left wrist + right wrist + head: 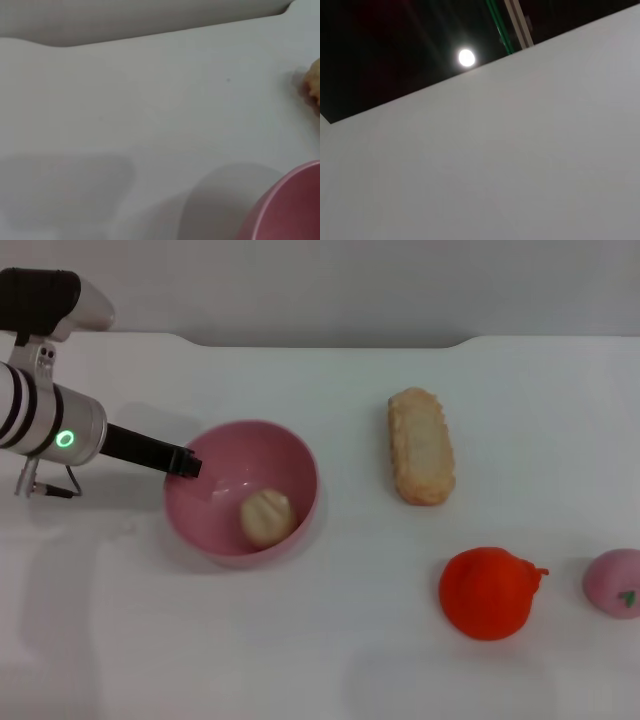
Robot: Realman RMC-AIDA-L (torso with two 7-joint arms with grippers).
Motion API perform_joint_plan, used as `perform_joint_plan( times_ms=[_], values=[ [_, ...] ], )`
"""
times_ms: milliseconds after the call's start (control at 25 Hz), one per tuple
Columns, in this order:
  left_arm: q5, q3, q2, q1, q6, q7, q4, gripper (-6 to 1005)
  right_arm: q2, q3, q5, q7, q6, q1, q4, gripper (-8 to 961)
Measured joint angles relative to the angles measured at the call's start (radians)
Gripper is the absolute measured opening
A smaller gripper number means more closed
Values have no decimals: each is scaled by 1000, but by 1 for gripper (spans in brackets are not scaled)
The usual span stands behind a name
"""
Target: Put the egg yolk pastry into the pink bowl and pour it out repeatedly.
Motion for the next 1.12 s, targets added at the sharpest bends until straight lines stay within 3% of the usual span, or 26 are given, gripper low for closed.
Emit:
perform_joint_plan(
  times_ms=[600, 760, 840, 920, 1120],
  values=[
    [-1, -8, -10, 8, -20, 7, 0, 161, -3, -2, 2, 7, -2, 41, 31, 523],
    [-2, -9, -19, 6, -20, 10, 20, 177, -3, 2, 2, 9, 2, 46, 49, 521],
    [-7, -11, -41, -2, -12, 31, 77, 185, -4, 2, 2, 9, 2, 47, 53, 522],
    [-11, -11, -44, -7, -7, 35, 94, 193, -5, 2, 2, 9, 2, 48, 56, 522],
    [-143, -18, -46, -2, -39, 96, 202, 355, -5, 5, 2, 9, 5, 52, 71, 521]
  ],
)
